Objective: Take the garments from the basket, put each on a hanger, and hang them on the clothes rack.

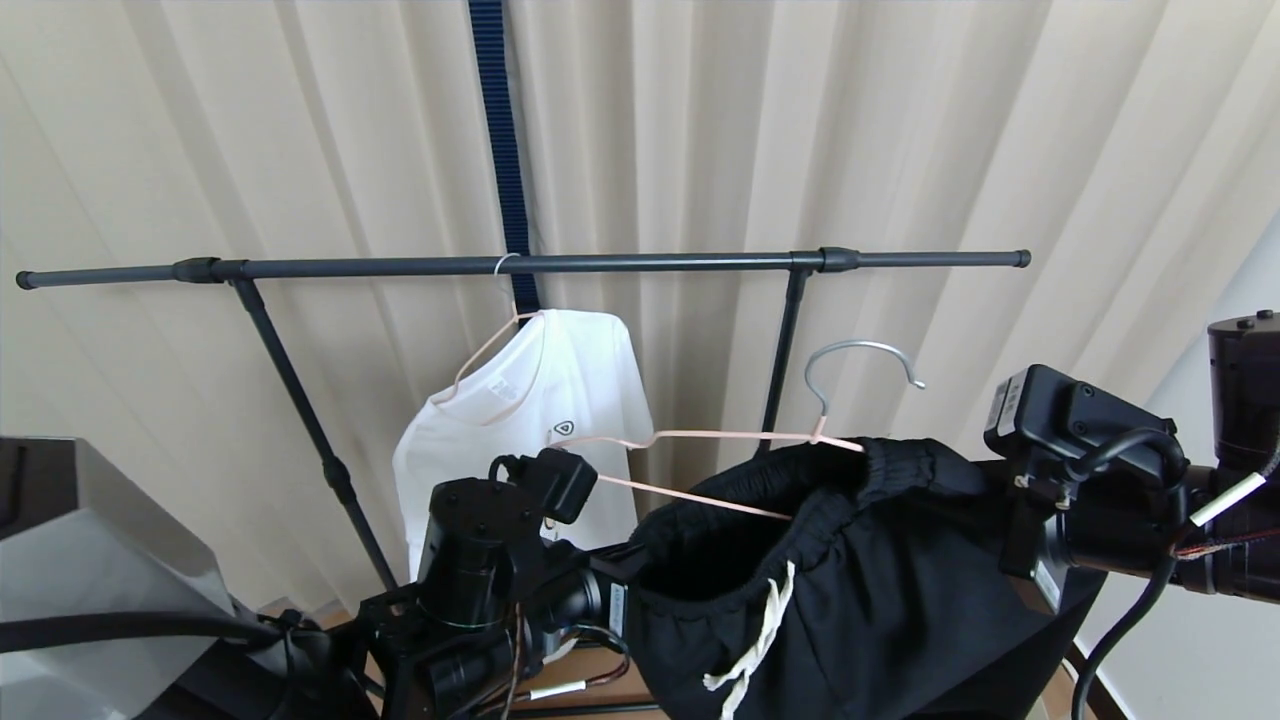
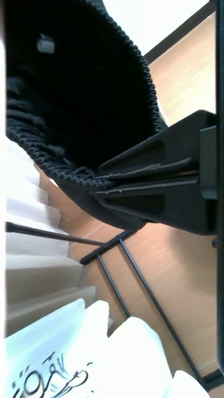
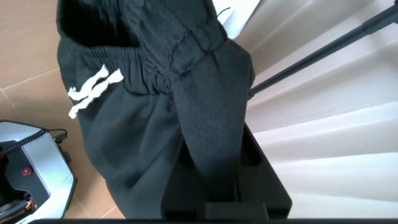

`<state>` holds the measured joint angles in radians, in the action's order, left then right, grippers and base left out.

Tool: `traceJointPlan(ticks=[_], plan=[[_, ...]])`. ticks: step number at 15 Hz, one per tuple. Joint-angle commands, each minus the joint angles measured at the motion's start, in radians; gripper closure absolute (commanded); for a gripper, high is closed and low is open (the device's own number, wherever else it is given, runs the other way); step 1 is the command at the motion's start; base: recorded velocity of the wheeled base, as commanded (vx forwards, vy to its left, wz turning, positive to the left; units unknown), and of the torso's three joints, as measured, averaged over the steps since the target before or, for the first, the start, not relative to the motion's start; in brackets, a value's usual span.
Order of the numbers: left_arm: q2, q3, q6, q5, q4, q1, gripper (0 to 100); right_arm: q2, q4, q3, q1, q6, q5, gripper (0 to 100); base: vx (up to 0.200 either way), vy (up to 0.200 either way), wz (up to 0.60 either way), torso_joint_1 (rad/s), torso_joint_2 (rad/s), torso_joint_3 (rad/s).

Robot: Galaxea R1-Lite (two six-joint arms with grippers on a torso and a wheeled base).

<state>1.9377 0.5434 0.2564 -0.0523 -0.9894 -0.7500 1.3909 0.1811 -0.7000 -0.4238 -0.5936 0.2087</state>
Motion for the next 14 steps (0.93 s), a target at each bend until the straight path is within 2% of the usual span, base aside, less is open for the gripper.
traceJointPlan(ticks=[1,6,14], plan=[[-0.040,-0.002,-0.006,-0.001,0.000,0.017,100,0.004,0.000,0.002,0.002,-0.003,0.000,100,0.000,0.000,0.00,0.000,0.00,0.000],[-0.071,-0.007,-0.035,-0.001,0.000,0.120,100,-0.003,0.000,0.020,0.011,-0.014,0.003,100,0.000,0.000,0.00,0.000,0.00,0.000],[-0.132,-0.007,-0.049,0.000,0.000,0.216,100,-0.001,0.000,0.028,0.025,-0.043,0.003,100,0.000,0.000,0.00,0.000,0.00,0.000]])
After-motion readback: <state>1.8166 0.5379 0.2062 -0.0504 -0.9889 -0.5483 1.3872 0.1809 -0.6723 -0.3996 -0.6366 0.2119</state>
